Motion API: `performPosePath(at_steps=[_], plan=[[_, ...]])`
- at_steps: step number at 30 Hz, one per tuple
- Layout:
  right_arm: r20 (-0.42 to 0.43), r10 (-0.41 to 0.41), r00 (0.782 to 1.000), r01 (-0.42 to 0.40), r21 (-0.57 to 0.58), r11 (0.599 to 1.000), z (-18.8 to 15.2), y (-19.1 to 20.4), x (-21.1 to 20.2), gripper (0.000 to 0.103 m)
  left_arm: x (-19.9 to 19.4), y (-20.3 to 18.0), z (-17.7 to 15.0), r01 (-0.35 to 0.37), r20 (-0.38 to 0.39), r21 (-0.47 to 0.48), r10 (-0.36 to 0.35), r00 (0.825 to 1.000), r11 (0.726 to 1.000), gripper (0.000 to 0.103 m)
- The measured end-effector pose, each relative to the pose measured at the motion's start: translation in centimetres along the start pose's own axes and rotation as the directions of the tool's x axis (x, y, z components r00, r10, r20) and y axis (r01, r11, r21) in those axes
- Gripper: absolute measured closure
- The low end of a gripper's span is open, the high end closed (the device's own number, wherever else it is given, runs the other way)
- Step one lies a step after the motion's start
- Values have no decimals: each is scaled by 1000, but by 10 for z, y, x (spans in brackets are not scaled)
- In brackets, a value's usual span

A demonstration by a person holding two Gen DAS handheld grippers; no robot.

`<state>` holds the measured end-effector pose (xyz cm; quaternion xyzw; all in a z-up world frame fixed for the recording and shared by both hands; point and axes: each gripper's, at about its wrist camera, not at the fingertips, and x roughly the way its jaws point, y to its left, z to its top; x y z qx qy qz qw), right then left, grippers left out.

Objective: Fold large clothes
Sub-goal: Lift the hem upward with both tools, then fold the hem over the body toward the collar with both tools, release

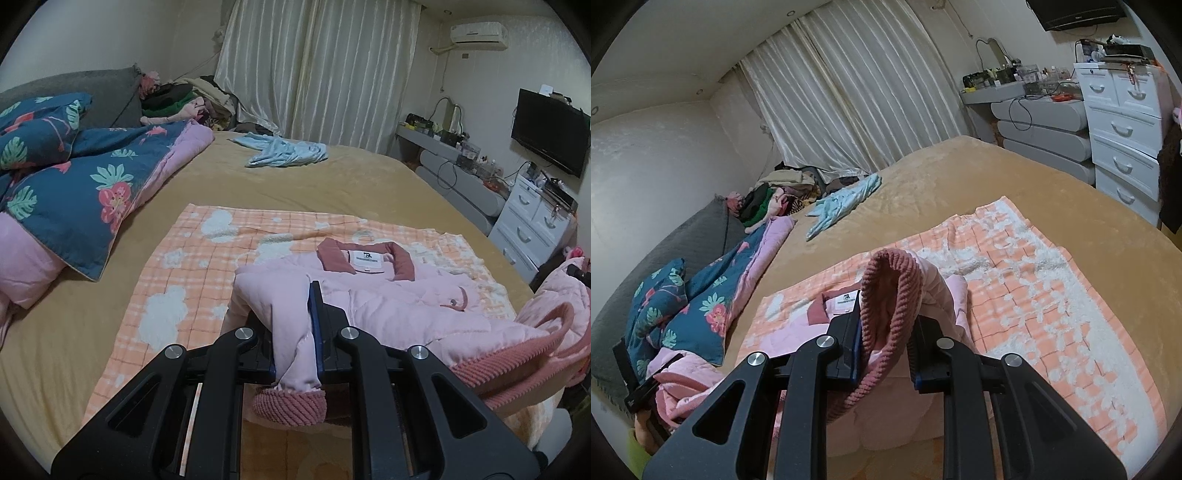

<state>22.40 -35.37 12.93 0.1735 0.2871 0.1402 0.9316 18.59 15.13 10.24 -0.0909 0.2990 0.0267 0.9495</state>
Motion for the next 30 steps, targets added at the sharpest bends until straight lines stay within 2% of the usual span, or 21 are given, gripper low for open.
performPosePath(at_steps=[12, 20, 23, 27, 30], plan=[[-57, -14, 998, 15, 21, 1000, 9, -14, 42, 84, 38, 3, 5, -28, -42, 10, 28, 999, 1000, 96], [-106, 20, 994, -8, 107, 994, 10, -38, 78, 78, 69, 8, 5, -46, -81, 10, 46, 996, 999, 95], [-112, 71, 991, -52, 163, 985, 9, -49, 89, 69, 82, 10, 4, -54, -96, 6, 55, 994, 999, 95], [-53, 184, 981, -166, 251, 954, 5, -63, 92, 33, 93, 13, 3, -55, -111, -6, 54, 992, 998, 94], [8, 217, 976, -212, 252, 944, 1, -68, 87, 30, 98, 14, 2, -54, -116, -8, 53, 992, 998, 94]])
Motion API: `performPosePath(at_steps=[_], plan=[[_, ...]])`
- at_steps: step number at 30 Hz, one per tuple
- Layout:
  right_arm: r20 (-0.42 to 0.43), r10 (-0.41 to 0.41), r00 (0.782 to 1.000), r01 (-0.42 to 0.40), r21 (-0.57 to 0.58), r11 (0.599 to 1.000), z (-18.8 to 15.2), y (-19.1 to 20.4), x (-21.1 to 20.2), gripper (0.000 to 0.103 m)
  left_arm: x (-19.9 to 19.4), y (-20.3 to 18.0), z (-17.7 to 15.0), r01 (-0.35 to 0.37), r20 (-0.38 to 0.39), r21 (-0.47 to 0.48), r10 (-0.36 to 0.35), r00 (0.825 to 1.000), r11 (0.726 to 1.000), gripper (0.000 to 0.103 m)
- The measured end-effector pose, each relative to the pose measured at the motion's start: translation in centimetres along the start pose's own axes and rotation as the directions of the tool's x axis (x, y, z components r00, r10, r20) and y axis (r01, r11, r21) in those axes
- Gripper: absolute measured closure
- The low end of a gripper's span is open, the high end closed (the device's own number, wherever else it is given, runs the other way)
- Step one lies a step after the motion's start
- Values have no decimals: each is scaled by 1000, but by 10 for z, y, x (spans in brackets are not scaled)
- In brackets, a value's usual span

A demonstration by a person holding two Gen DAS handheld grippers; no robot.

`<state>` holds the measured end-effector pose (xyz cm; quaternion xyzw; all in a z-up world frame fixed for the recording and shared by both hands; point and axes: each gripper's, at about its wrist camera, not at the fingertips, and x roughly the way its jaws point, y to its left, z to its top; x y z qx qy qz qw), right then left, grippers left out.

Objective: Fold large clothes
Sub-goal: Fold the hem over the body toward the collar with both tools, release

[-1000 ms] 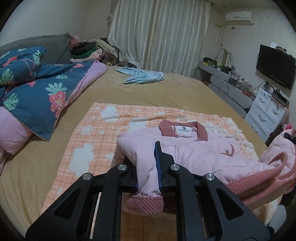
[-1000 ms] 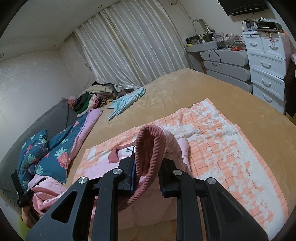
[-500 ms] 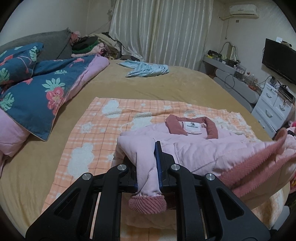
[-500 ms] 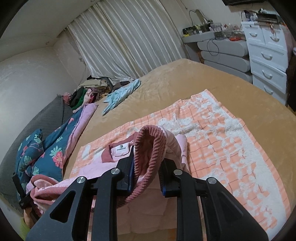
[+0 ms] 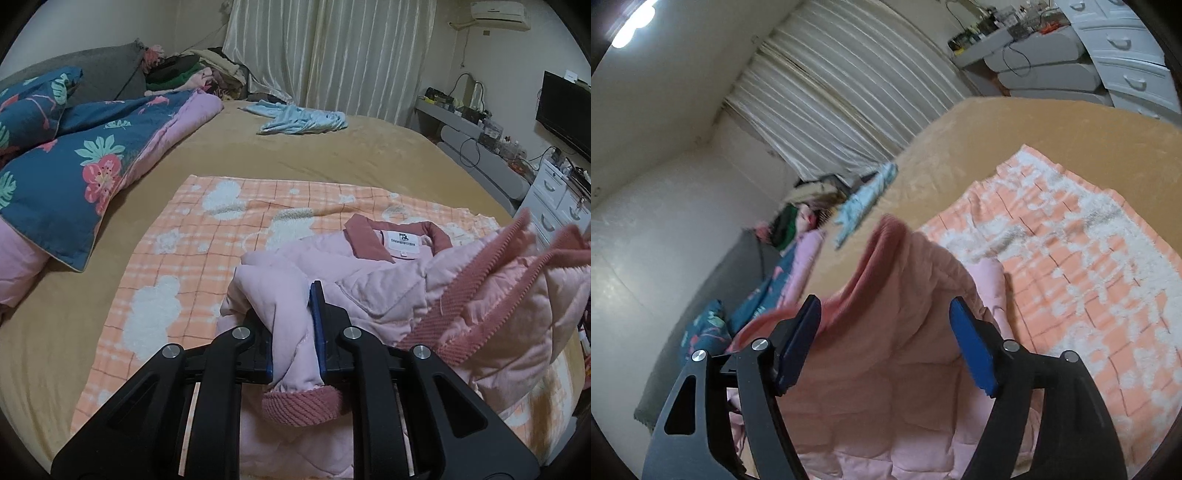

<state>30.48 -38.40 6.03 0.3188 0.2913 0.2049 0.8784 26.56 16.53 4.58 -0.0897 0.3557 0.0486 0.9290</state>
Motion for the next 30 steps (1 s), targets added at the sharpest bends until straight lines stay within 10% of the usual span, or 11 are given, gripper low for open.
performPosePath(at_steps=[11, 15, 18, 24, 30], plan=[[-53, -328, 943, 301, -280, 912, -74, -14, 30, 17, 5, -5, 5, 23, 3, -43, -23, 1000, 999, 72], [-60, -365, 929, 324, -345, 881, -92, -13, 38, 17, -9, -10, 10, 79, 42, -57, -77, 996, 995, 27], [-42, -369, 928, 329, -370, 869, -95, -9, 38, 13, -30, -21, 16, 45, 108, -3, -45, 993, 999, 18], [-14, -385, 923, 346, -411, 844, -93, -4, 35, 11, -45, -3, -5, -44, 159, 28, 39, 986, 999, 10], [-11, -410, 912, 369, -413, 832, -86, -15, 45, 11, 7, 56, -59, -44, -18, -68, 43, 999, 997, 9]])
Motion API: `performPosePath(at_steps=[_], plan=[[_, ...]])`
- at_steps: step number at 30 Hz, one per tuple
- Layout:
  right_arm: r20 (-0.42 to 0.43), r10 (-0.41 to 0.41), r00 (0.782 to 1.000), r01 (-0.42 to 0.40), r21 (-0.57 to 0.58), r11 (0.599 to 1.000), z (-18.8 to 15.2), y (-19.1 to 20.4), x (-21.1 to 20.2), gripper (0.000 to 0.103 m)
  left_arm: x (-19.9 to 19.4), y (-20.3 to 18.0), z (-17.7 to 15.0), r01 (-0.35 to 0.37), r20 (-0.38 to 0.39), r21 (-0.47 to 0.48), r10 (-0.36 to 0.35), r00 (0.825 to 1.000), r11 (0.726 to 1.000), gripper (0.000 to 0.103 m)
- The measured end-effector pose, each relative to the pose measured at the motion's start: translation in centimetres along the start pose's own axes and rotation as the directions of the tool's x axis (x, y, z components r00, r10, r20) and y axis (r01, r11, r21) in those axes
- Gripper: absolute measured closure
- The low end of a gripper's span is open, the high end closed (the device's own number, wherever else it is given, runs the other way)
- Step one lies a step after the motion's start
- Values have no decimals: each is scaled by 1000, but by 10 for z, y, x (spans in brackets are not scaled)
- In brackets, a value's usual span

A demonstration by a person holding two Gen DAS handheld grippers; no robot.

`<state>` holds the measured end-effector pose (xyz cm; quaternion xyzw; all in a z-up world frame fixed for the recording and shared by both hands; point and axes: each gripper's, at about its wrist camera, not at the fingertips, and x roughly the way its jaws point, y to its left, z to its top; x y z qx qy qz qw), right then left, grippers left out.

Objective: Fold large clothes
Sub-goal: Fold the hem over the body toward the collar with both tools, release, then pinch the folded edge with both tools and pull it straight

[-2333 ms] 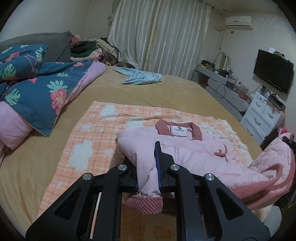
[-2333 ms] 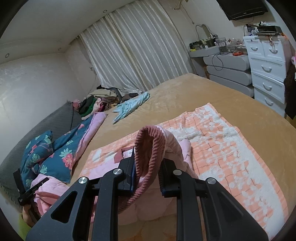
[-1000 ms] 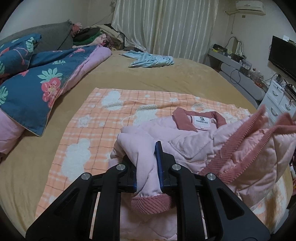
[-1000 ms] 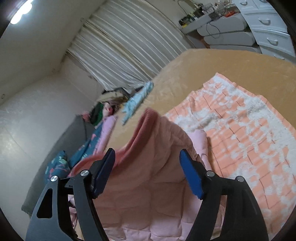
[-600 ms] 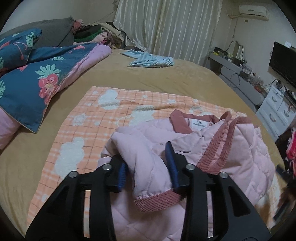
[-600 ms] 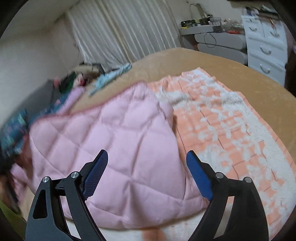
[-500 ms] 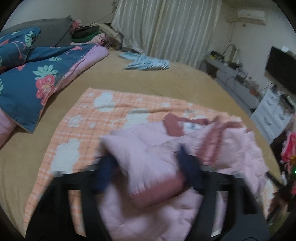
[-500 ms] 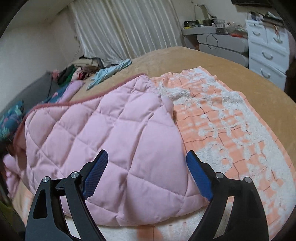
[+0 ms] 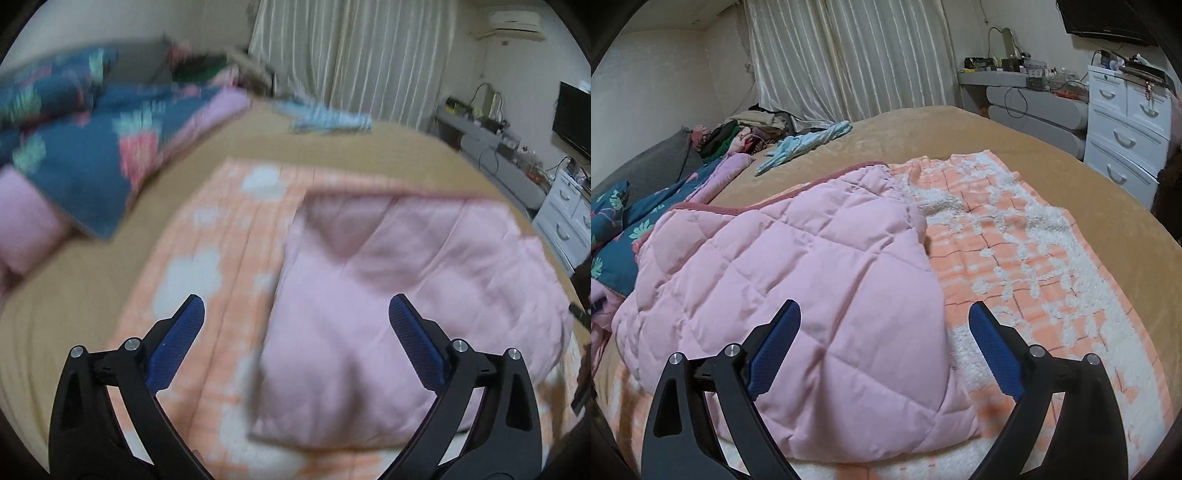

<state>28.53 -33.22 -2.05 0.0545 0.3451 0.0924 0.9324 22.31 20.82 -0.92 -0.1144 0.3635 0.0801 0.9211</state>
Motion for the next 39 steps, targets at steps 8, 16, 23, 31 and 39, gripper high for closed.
performPosePath(at_steps=[8, 16, 23, 31, 39], plan=[[-71, 7, 997, -9, -28, 1000, -13, -9, 26, 13, 35, 12, -37, 170, -77, -118, -179, 981, 978, 10], [-10, 6, 1000, -7, -141, 990, -6, 17, 12, 79, 23, -36, -13, 84, 26, 16, -84, 996, 996, 91], [140, -43, 989, 62, -135, 989, 27, 32, 2, 83, 30, -44, 37, 41, 88, -7, -40, 995, 999, 92], [76, -97, 992, 106, -113, 988, 24, 23, 44, 84, 64, -53, 42, -10, 37, 11, 9, 999, 1000, 92], [21, -120, 993, 122, -116, 986, 20, 20, 65, 84, 89, -54, 39, -29, -19, 14, 29, 999, 999, 92]])
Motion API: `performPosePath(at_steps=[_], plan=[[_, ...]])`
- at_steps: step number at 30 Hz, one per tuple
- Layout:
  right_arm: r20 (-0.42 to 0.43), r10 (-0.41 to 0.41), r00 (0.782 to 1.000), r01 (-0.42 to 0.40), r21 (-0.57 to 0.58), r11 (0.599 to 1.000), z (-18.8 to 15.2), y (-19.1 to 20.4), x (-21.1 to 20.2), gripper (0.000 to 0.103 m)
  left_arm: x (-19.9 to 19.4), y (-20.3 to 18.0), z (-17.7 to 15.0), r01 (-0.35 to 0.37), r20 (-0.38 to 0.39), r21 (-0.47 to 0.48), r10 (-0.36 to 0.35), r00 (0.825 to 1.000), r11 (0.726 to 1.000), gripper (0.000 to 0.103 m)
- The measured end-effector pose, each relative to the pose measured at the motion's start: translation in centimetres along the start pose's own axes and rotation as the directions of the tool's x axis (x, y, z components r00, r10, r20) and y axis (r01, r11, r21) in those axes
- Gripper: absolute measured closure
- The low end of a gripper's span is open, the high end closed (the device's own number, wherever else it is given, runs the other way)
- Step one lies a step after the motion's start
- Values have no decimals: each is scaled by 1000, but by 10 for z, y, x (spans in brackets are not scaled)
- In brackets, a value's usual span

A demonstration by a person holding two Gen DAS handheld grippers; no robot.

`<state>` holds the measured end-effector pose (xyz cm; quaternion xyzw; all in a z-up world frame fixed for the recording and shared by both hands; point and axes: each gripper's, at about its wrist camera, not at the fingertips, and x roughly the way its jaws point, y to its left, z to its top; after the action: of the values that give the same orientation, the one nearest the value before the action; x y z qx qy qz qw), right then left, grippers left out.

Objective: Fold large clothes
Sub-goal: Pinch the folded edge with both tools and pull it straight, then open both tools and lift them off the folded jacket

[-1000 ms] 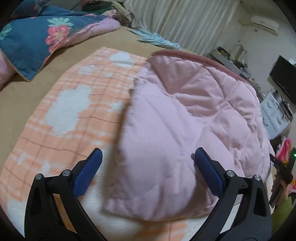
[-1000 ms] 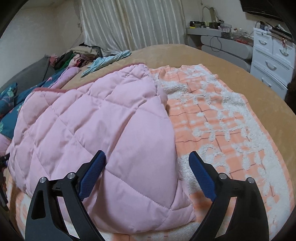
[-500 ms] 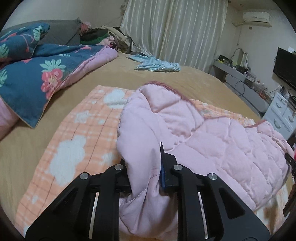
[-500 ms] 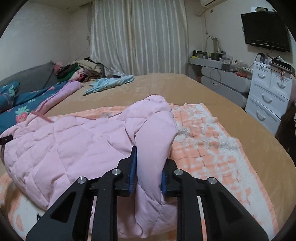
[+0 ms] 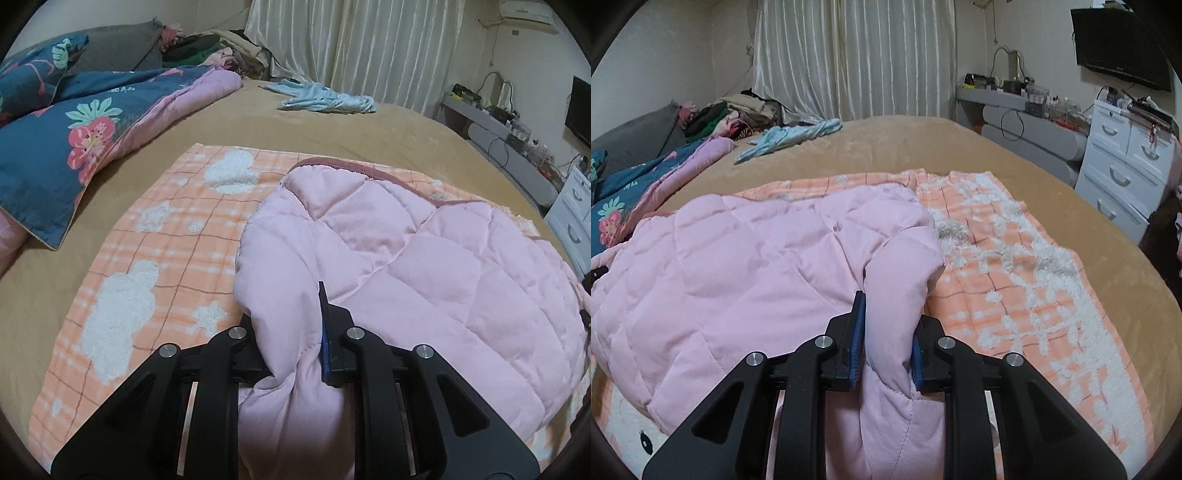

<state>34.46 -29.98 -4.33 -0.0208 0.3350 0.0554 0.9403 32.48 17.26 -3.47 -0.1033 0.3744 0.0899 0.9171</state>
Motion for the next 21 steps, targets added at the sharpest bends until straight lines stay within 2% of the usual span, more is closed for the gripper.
performPosePath(at_steps=[4, 9, 14, 17, 18, 19, 20, 21], plan=[[-54, -20, 998, 19, -15, 1000, -8, 3, 12, 82, 8, -3, -1, -12, -11, 19, 12, 1000, 1000, 91], [-77, -11, 997, 11, 3, 1000, -12, 0, 17, 79, 15, -5, -4, -31, -28, 22, 32, 999, 999, 91], [-94, 6, 996, -1, 61, 998, -13, -10, 14, 67, 10, -10, -3, -67, -27, 38, 68, 997, 997, 86], [-96, 16, 995, -7, 92, 996, -12, -14, 8, 57, 6, -9, -3, -81, -26, 31, 82, 996, 996, 79], [-97, 15, 995, -6, 96, 995, -12, -15, 6, 49, 4, -7, -3, -82, -28, 25, 82, 996, 996, 76], [-97, 9, 995, 1, 103, 995, -13, -16, 3, 36, 2, -6, -3, -81, -31, 22, 81, 996, 997, 73], [-94, 6, 996, 4, 110, 994, -14, -16, 1, 31, 0, -5, -4, -82, -32, 20, 83, 996, 996, 71], [-88, 13, 996, -2, 123, 992, -14, -17, -3, 26, -3, -5, -4, -88, -30, 19, 88, 996, 996, 63]])
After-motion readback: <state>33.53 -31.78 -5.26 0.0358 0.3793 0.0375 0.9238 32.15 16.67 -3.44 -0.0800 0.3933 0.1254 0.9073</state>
